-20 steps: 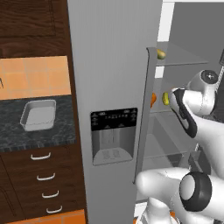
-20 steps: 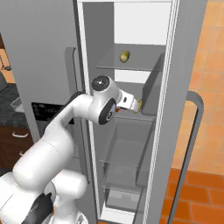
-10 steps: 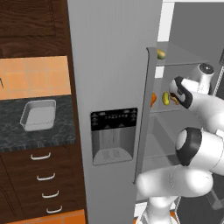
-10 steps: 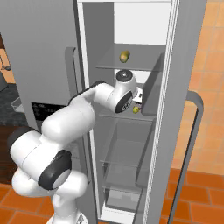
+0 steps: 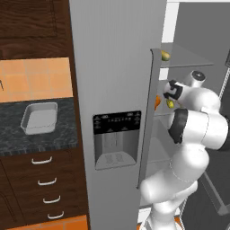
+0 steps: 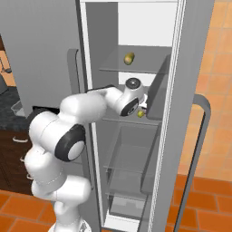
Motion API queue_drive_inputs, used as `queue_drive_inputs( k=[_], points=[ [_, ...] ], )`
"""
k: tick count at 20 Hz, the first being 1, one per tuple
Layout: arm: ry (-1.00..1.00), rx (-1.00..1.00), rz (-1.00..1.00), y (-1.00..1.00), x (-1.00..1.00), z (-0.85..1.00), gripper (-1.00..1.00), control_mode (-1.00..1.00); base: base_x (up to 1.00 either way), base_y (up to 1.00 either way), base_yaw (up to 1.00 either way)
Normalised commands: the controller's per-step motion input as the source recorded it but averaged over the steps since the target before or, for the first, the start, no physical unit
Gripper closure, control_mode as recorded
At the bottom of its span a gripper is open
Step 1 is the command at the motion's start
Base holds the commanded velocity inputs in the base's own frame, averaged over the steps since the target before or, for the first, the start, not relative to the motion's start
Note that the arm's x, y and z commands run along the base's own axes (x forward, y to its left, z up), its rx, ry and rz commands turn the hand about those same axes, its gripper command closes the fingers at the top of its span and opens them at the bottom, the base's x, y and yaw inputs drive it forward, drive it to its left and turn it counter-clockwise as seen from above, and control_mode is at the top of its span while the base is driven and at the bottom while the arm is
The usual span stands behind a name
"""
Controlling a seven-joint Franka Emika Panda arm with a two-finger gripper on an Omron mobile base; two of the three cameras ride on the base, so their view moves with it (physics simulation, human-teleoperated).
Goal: Place one cucumber and one chicken drumstick in each tupperware on the nearby counter, to pack two identical lunches.
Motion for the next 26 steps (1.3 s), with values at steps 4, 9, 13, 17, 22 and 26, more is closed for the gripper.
queue_drive_inputs(
  k=[4, 9, 13, 17, 22, 26],
  points=[
    [0.0, 0.0, 0.0, -0.03, 0.6, -0.34, -1.0, -1.0, 0.0, 0.0, 0.0],
    [0.0, 0.0, 0.0, -0.17, 0.47, -0.32, -1.0, -1.0, 0.0, 0.0, 0.0],
    [0.01, 0.0, 0.0, -0.14, 0.35, -0.38, -1.0, -1.0, 0.0, 0.0, 0.0],
    [0.02, 0.0, 0.0, 0.0, 0.47, -0.52, 1.0, -1.0, 0.0, 0.0, 0.0],
    [0.01, 0.01, 0.0, -0.02, 0.14, -0.12, 1.0, -1.0, 0.0, 0.0, 0.0],
    [-0.01, 0.0, 0.0, 0.1, -0.77, 0.04, 1.0, -1.0, 0.0, 0.0, 0.0]
  ],
)
